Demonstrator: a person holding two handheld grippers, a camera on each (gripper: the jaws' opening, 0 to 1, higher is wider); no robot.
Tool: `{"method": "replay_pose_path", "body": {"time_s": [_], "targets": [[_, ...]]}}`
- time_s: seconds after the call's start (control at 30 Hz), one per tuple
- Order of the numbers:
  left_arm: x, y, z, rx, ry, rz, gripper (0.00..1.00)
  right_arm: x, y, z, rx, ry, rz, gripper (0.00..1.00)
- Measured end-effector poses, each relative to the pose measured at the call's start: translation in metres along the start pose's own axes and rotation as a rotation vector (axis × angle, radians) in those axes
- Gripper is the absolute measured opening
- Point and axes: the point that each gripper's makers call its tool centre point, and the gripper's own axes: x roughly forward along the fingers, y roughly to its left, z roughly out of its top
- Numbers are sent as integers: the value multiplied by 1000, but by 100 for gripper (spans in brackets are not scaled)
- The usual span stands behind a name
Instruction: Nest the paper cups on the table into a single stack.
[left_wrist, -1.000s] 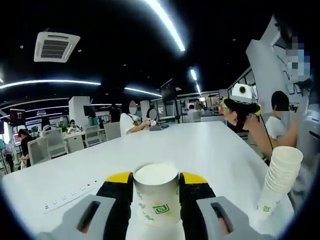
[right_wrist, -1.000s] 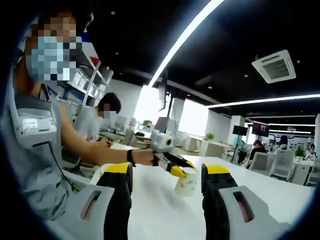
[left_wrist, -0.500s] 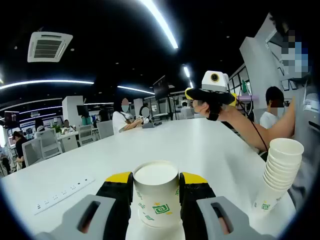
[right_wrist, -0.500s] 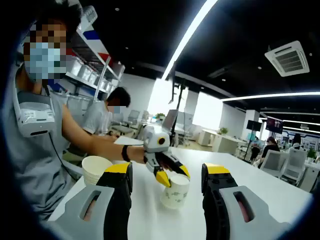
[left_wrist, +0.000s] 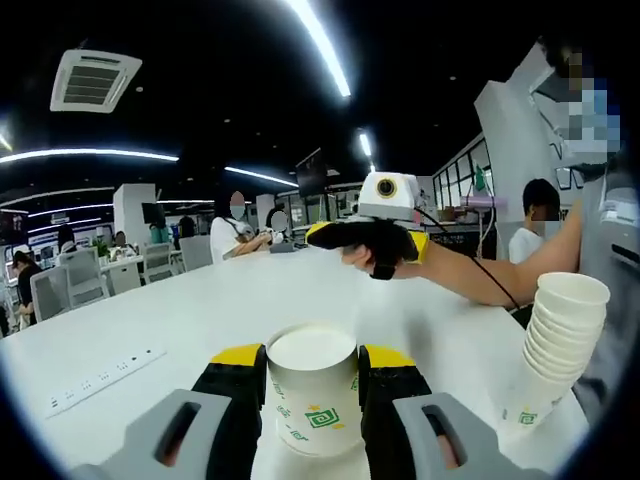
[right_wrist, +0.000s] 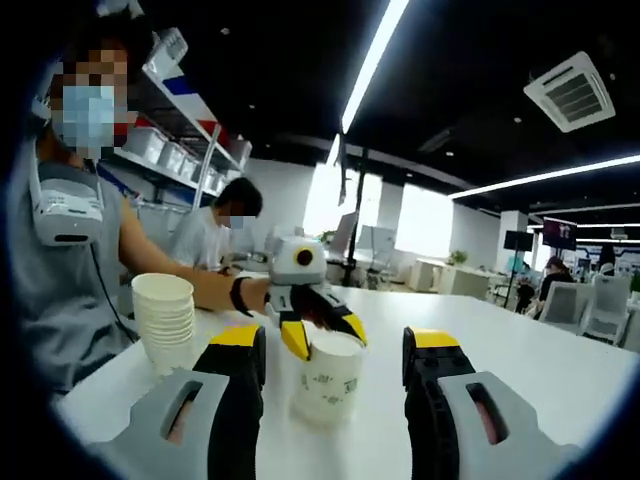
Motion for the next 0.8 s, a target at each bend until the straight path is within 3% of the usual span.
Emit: {"method": "replay_pose_path", "body": {"time_s": [0.2, 0.6, 0.8], "targets": [[2, -2, -4, -10, 1, -19, 39, -7, -5, -15, 14, 21, -32, 58], [8, -14, -14, 38, 44, -45, 39, -6, -4, -15, -22, 31, -42, 58], [9, -17, -14, 40, 38, -60, 39, -1, -2, -21, -15, 46, -30, 58]]}}
